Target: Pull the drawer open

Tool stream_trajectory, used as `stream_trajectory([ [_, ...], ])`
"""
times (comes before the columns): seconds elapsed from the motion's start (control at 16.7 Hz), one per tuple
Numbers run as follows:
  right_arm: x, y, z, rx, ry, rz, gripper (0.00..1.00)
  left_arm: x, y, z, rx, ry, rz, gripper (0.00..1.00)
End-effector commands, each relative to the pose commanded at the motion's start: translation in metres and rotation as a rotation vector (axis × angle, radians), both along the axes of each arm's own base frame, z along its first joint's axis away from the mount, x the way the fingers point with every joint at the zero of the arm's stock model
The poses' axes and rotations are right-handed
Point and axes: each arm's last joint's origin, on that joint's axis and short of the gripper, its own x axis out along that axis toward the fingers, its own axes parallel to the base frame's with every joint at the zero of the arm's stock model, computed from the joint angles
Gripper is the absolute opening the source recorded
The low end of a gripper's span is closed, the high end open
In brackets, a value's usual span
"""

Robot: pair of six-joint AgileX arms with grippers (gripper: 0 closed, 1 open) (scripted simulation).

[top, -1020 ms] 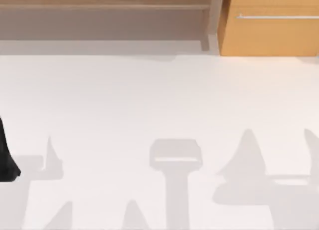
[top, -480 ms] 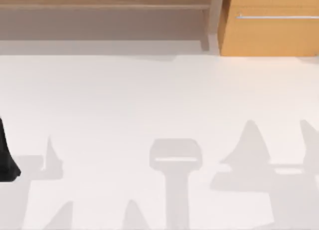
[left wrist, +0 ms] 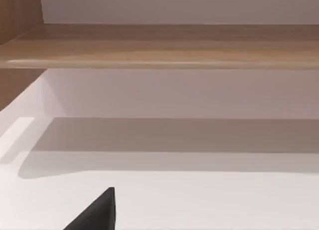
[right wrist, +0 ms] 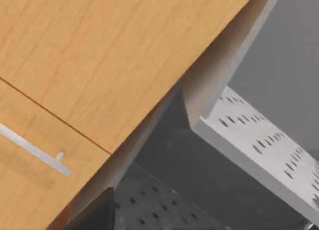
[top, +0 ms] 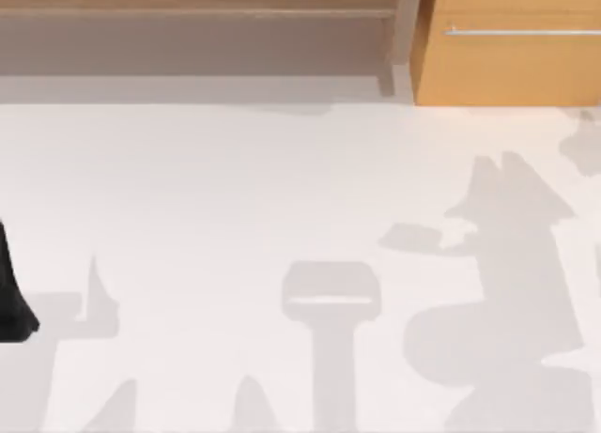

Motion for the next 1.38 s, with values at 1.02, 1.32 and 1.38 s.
stream_trajectory([
  [1.02, 0.071, 0.129, -0.085, -0.879, 0.011, 0.000, 1.00, 0.000, 0.000, 0.000, 0.000, 0.000, 0.000, 1.00],
  [1.32, 0.078, 0.128, -0.084, -0.879, 0.011, 0.000, 1.00, 0.000, 0.000, 0.000, 0.000, 0.000, 0.000, 1.00],
  [1.38, 0.082, 0.128, -0.084, -0.879, 0.011, 0.000, 1.00, 0.000, 0.000, 0.000, 0.000, 0.000, 0.000, 1.00],
])
